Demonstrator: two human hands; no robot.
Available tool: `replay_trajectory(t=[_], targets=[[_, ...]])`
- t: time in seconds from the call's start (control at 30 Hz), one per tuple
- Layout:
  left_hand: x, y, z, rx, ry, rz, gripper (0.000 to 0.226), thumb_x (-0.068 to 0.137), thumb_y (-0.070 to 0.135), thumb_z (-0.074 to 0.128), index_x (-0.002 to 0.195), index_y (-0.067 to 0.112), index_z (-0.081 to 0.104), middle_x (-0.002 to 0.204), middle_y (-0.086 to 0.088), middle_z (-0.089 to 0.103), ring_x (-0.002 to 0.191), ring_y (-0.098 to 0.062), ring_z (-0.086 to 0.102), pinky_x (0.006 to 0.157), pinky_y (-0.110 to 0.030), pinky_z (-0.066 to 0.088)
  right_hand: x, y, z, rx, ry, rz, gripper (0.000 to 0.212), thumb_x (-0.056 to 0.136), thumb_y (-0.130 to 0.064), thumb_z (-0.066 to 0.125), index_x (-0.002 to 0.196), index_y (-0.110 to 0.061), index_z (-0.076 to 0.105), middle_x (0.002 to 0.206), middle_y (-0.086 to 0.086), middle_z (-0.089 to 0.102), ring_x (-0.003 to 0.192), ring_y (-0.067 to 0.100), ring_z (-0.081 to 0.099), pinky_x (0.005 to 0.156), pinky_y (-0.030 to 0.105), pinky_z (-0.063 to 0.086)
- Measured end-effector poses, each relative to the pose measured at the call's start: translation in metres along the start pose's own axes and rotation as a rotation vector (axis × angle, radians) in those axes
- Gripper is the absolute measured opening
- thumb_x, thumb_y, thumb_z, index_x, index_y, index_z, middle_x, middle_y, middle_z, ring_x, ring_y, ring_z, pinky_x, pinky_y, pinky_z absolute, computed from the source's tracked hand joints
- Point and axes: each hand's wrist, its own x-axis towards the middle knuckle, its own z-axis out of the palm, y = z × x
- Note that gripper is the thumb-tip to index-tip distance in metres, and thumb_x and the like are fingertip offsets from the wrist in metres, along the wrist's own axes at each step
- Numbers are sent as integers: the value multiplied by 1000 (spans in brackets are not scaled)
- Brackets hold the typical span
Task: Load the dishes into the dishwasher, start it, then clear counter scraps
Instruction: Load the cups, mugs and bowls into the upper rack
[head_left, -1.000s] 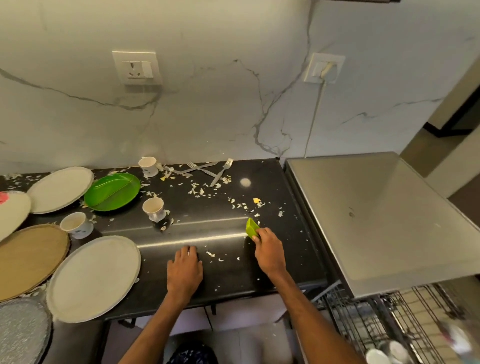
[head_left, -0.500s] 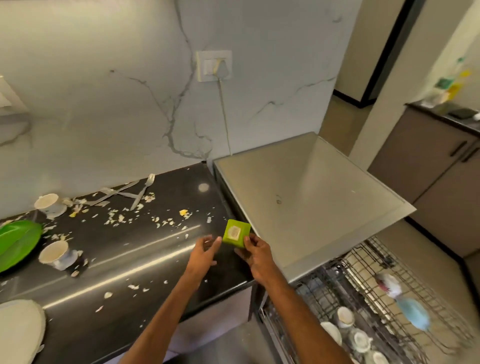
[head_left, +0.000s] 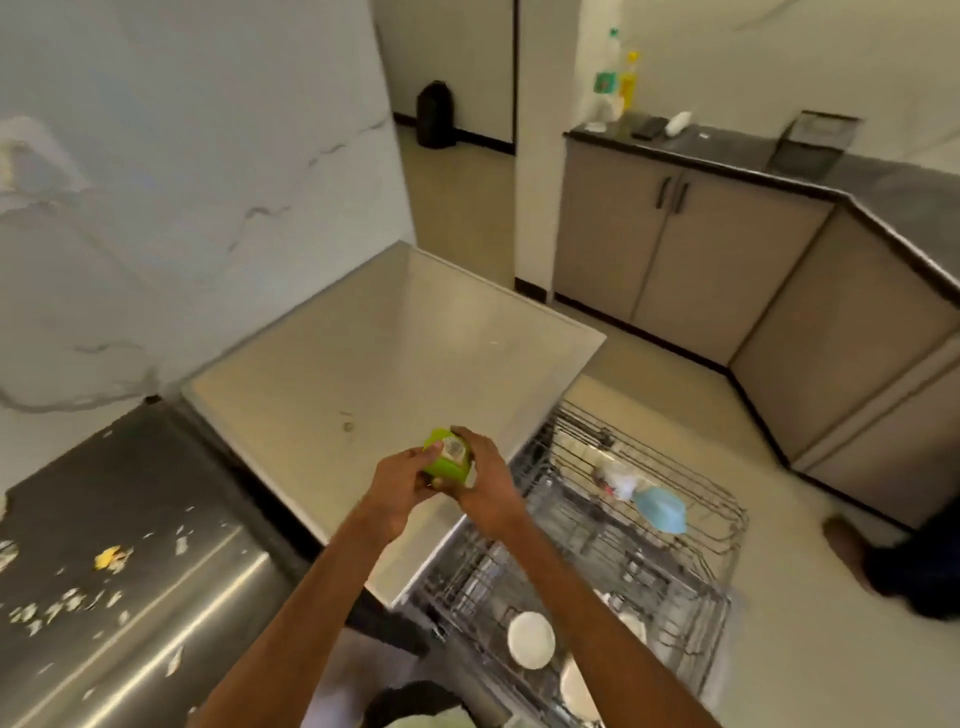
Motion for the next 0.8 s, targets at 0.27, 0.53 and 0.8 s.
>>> replay_trajectory(t=[0.27,0.53,0.8], targets=[[79,4,108,600,-235,226,40,95,44,61,119,12,60,115,-9,68,104,-26,67,85,-36,52,-14,75,-86,-127,446,217,67,79,-52,75,135,-31,45,123,-8,59,110,10,54,90,32,49],[187,8,162,1543,-516,787,82,96,46,54,158,14,11,166,-7,5,153,-26,7,121,-53,19,-12,164,-111,-220,440,539,76,73,-66,70,135,-34,38,123,-6,59,110,15,57,92,42,54],[219,-9,163,1538,-462,926,79,96,47,43,159,26,1,166,7,-4,153,-15,-5,124,-42,3,77,245,-134,-481,214,633,66,84,-44,73,136,-18,40,133,7,54,121,25,49,99,41,46]])
